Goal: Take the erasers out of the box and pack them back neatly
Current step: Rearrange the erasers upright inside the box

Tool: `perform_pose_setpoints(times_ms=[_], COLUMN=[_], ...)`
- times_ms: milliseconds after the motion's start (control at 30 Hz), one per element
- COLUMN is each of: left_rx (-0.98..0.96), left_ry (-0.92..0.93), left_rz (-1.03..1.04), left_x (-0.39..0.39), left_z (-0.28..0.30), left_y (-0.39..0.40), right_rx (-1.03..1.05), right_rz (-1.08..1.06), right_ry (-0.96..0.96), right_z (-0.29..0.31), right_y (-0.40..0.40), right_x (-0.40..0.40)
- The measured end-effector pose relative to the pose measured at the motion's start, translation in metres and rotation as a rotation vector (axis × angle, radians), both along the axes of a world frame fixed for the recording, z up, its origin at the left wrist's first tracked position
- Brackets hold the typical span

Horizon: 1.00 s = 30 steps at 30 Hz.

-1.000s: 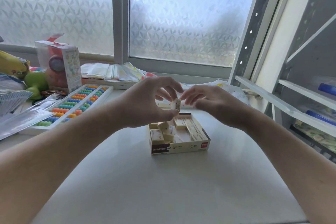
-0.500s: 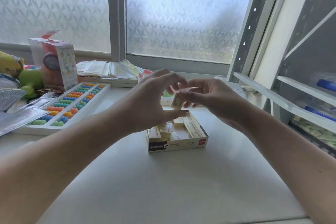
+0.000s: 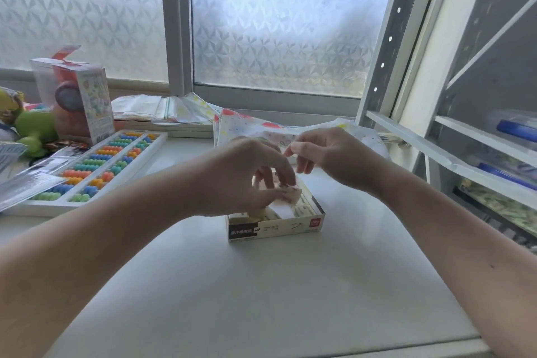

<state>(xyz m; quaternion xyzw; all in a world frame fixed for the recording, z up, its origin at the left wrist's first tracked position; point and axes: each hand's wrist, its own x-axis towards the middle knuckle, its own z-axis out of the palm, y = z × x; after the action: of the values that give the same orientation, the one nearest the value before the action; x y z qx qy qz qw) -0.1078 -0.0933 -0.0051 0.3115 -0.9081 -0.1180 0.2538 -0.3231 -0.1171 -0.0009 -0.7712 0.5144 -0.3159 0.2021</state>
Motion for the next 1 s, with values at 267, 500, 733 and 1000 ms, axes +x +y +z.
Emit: perform_pose_setpoints(times_ms=[267, 500, 733, 1000], left_rx=[0.028, -0.038, 0.04, 0.018], left_ry=[-0.025, 0.026, -0.029, -0.055], left_rz=[0.03, 0.103, 0.118, 0.282], left_x=[-0.005, -0.013, -0.008, -0.012], left_z=[-0.002, -0.012, -0.007, -0.005], left_y=[-0.001, 0.005, 0.008, 0.011], right_rx=[-0.001, -0.003, -0.008, 0.019], right_rz=[0.058, 0.065, 0.068, 0.044], right_ry=[0.136, 0.166, 0.155, 0.231], right_z=[-0.006, -0.006, -0.008, -0.01], right_y=[-0.001, -0.003, -0.004, -0.007], right_x=[0.002, 0.001, 0.0, -0.005])
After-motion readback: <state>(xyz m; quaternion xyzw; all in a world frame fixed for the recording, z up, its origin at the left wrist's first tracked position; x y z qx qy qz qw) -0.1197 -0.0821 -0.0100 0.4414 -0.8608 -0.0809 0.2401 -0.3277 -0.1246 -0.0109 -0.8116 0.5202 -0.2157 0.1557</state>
